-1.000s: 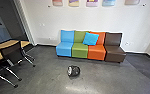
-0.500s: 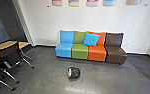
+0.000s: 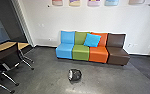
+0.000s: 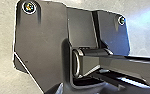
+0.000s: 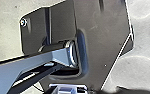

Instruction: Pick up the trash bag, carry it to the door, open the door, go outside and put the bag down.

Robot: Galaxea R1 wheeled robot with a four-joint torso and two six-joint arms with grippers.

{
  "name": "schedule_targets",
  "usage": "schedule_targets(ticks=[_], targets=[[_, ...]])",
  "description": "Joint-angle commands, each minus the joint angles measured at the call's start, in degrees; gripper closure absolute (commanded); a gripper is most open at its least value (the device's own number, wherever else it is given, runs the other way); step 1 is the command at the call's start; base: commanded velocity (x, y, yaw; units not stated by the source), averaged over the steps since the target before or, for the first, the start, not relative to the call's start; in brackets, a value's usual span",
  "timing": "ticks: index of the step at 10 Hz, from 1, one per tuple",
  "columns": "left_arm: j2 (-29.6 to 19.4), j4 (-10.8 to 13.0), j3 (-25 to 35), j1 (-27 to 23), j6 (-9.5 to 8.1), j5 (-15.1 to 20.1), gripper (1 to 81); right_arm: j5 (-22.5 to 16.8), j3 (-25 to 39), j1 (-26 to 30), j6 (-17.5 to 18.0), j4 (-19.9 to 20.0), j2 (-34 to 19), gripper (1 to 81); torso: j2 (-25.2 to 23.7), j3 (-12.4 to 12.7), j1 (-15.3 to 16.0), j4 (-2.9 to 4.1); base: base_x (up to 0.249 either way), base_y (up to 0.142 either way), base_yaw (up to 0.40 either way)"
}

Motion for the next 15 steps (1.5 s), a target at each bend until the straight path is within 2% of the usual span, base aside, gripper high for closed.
schedule_targets(ticks=[1,4,15], targets=[[-0.37,-0.26,0.39,-1.41,0.24,3.44,1.0,-3.93,4.39,1.96,0.39,0.69,-3.37,1.0,-0.01,0.0,0.0,0.0,0.133,0.061,0.0],[-0.37,-0.18,0.39,-1.41,0.24,3.44,1.0,-3.84,3.96,2.05,0.39,0.69,-3.81,1.0,-0.01,0.0,0.0,0.0,0.132,0.061,0.0],[0.33,-0.26,-1.28,-1.41,0.07,3.44,1.0,-3.84,3.96,1.95,0.3,0.34,-3.19,1.0,-0.01,0.0,0.0,0.0,0.124,0.0,0.0]])
